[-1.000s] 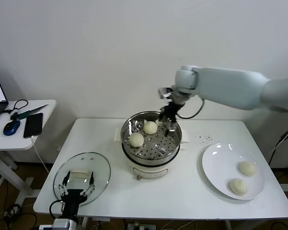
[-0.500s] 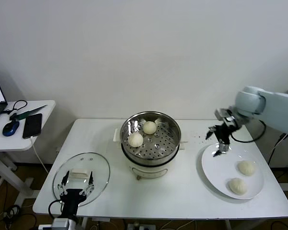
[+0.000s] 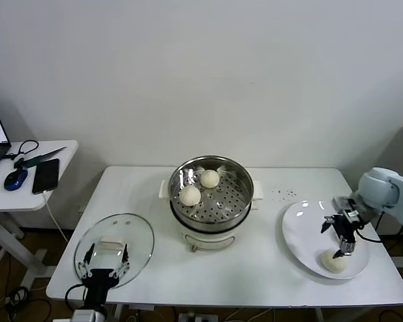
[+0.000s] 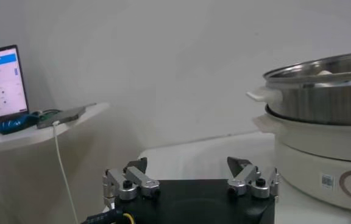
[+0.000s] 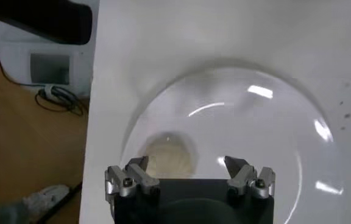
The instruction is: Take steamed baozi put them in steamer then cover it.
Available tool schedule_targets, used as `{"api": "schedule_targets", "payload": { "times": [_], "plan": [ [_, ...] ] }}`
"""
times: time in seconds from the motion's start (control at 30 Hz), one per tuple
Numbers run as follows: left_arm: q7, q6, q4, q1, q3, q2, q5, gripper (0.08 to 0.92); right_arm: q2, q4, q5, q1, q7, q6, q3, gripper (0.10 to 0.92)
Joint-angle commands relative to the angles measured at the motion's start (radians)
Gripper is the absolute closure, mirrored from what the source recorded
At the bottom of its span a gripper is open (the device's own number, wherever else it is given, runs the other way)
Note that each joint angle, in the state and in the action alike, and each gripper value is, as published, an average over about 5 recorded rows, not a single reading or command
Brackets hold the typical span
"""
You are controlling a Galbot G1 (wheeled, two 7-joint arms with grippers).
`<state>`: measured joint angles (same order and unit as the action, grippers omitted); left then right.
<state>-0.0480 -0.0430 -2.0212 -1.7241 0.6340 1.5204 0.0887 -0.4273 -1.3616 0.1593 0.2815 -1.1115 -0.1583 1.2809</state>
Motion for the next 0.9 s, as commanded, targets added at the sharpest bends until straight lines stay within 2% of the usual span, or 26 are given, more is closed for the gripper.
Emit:
{"api": "schedule_targets", "payload": {
  "times": [0.03,0.53,0.9],
  "plan": [
    [0.000,0.002,0.003,-0.002,-0.004,0.006,0.011,0.177,0.018,0.046,-0.095,-0.197,-0.003,0.015,-0.144,0.203],
    [-0.001,0.004,0.013,0.005,-0.005,0.010,0.022,0.177,-0.043,0.090,-0.095,-0.204,-0.010,0.018,-0.152,0.208],
    [-0.002,0.003,0.013,0.002,-0.005,0.009,0.024,0.177,-0.042,0.089,-0.083,-0.172,-0.022,0.032,-0.135,0.343]
  ]
}}
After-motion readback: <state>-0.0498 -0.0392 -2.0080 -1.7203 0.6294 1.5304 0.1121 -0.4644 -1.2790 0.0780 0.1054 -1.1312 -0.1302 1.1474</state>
